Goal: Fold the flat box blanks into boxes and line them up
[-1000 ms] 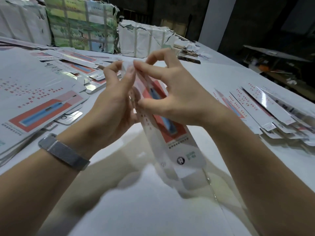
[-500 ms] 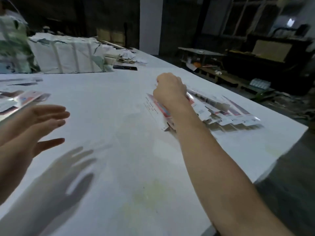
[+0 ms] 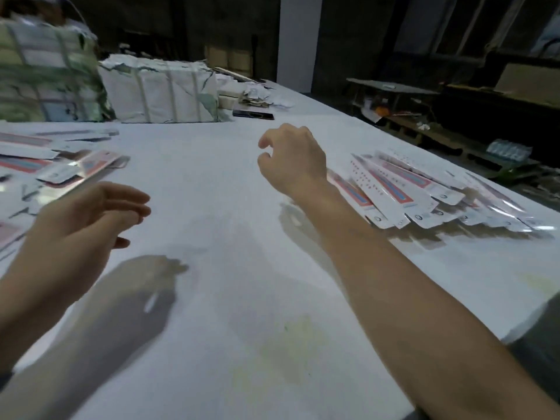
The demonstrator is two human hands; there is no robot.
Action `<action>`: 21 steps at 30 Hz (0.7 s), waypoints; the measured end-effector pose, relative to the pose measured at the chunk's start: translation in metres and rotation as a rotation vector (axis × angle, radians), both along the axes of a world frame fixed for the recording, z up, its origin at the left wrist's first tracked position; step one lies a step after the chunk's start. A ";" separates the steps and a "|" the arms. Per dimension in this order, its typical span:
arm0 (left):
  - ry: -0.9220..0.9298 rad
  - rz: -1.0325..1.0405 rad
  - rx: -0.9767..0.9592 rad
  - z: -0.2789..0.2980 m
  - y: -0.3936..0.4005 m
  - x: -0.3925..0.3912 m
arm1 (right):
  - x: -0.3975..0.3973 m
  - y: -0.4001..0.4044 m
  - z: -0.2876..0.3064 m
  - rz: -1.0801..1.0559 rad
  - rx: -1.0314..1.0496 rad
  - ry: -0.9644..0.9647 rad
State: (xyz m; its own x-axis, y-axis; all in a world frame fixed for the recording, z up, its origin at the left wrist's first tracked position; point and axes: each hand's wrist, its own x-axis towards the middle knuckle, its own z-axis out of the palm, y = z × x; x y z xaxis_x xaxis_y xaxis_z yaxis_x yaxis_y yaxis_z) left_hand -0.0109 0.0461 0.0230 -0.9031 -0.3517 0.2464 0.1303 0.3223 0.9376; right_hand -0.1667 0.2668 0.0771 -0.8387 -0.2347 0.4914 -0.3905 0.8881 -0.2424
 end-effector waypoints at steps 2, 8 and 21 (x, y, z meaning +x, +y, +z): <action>0.041 0.076 -0.139 0.004 -0.002 0.004 | 0.029 -0.030 0.000 0.144 -0.051 -0.022; -0.432 0.405 -0.916 0.003 -0.056 0.012 | 0.098 -0.103 -0.001 0.500 -0.046 -0.138; -0.902 0.433 -1.120 0.009 -0.073 0.034 | 0.116 -0.162 -0.025 0.646 -0.114 -0.208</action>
State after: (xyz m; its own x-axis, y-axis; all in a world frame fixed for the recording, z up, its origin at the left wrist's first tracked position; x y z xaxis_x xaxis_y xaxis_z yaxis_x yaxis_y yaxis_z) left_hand 0.0226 -0.0264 0.0322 -0.7727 -0.6347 -0.0060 -0.6309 0.7690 -0.1027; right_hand -0.0508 0.1050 0.0518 -0.6277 -0.6757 0.3866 -0.7683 0.4576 -0.4476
